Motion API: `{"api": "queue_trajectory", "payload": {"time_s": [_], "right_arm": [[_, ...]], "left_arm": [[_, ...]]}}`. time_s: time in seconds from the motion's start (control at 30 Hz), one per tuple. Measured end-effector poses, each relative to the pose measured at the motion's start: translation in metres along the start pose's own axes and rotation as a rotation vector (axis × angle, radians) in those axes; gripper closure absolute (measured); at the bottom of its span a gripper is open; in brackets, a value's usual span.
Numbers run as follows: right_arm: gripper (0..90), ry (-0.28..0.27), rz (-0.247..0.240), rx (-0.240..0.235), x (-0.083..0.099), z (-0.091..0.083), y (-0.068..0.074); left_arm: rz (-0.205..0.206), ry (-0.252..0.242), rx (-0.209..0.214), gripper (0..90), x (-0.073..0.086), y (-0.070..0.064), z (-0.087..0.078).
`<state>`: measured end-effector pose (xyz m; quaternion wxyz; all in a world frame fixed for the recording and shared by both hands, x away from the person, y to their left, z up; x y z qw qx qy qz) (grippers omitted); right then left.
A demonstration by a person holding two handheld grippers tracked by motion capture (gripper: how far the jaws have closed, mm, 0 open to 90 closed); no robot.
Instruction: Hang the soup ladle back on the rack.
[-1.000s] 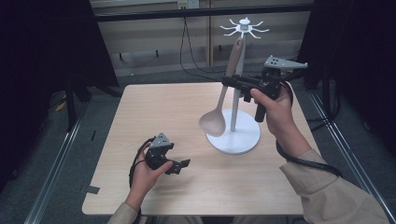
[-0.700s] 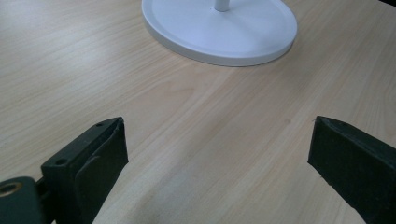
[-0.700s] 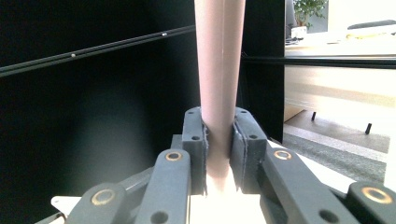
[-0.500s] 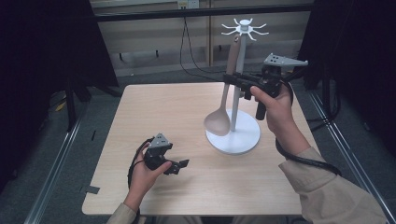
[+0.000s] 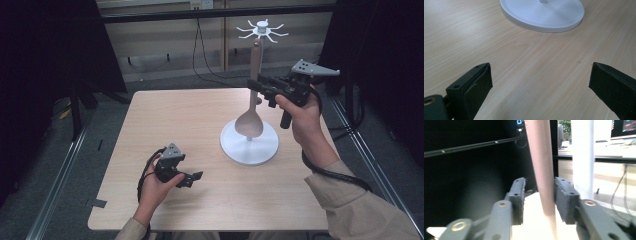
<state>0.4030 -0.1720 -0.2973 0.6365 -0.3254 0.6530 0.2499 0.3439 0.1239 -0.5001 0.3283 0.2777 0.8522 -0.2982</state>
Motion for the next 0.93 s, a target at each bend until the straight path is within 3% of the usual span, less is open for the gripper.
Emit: {"api": "queue_trajectory", "payload": {"time_s": [0.17,0.43,0.5,0.57,0.93], "right_arm": [[34.9,0.05,-0.044,0.026,0.004,-0.008,0.004],[6.4,0.179,-0.099,0.098,0.02,-0.021,0.009],[2.6,0.21,-0.092,0.097,0.024,-0.023,0.01],[1.3,0.236,-0.117,0.111,0.027,-0.026,0.012],[0.0,0.25,-0.114,0.114,0.038,-0.044,0.022]], "left_arm": [[0.002,-0.006,-0.001,4.4,-0.003,-0.001,0.001],[0.011,0.004,0.001,4.4,-0.002,-0.003,0.004],[0.008,-0.003,0.004,4.4,-0.003,-0.003,0.003],[0.01,-0.005,0.002,4.4,-0.003,-0.003,0.002],[0.008,-0.009,0.0,4.4,-0.004,-0.005,0.002]]}}
Point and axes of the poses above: each handheld gripper's, and its own axes: z roughly forward along the jaws, x roughly out of its underside, y roughly to its left, the point moved 5 cm from there along z, roughly forward along the jaws, and after that the axes turned 15 degrees about -z, right-handed, at the moved point
